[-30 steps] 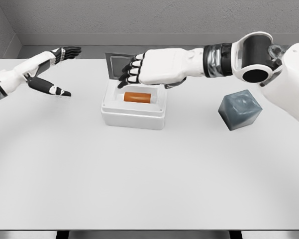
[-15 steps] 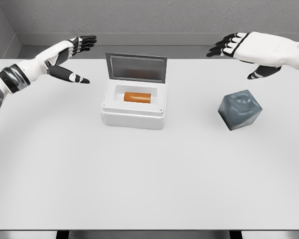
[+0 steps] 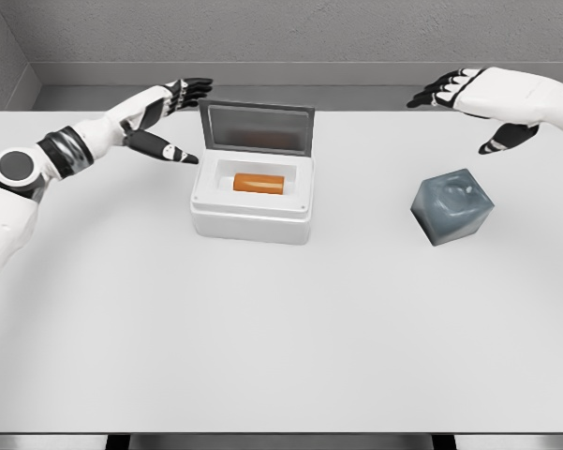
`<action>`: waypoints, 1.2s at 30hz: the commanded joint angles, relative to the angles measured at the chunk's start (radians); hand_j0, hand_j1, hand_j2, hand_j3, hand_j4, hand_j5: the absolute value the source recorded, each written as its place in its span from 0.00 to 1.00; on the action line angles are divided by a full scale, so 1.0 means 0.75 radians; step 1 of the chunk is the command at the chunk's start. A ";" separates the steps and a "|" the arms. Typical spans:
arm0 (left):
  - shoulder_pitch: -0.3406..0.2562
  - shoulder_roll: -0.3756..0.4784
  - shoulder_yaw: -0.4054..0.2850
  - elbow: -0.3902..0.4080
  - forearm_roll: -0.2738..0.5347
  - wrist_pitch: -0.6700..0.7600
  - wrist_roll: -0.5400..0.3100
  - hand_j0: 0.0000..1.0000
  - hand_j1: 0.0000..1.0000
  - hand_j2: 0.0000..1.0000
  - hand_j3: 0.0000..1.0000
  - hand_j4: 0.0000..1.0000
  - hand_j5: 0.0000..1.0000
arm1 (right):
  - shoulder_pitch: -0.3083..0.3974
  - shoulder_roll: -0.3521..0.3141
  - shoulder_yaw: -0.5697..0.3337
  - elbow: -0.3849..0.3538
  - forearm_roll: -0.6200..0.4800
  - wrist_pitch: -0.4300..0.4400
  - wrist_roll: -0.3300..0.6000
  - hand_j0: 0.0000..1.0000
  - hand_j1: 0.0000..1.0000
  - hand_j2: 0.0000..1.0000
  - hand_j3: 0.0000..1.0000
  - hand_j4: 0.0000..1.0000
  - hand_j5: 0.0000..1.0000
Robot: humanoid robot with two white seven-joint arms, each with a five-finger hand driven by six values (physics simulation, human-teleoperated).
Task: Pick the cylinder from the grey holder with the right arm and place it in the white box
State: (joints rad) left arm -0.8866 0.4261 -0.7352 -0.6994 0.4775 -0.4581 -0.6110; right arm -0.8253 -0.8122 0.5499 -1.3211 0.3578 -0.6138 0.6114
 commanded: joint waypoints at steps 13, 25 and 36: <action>0.010 0.017 0.003 -0.086 0.016 -0.046 0.000 1.00 1.00 1.00 1.00 1.00 1.00 | -0.012 0.015 0.015 -0.006 -0.007 0.004 -0.001 1.00 1.00 1.00 1.00 1.00 1.00; 0.037 0.070 0.003 -0.223 0.067 -0.064 0.000 1.00 1.00 1.00 1.00 1.00 1.00 | -0.012 0.003 0.020 -0.006 -0.007 0.004 -0.001 1.00 1.00 1.00 1.00 1.00 1.00; 0.092 0.127 0.001 -0.340 0.093 -0.066 0.000 1.00 1.00 1.00 1.00 1.00 1.00 | -0.014 0.007 0.034 -0.008 -0.007 0.004 -0.001 1.00 1.00 1.00 1.00 1.00 1.00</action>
State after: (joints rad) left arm -0.8176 0.5155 -0.7356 -0.9454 0.5362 -0.5089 -0.6108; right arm -0.8360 -0.8061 0.5738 -1.3267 0.3579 -0.6137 0.6114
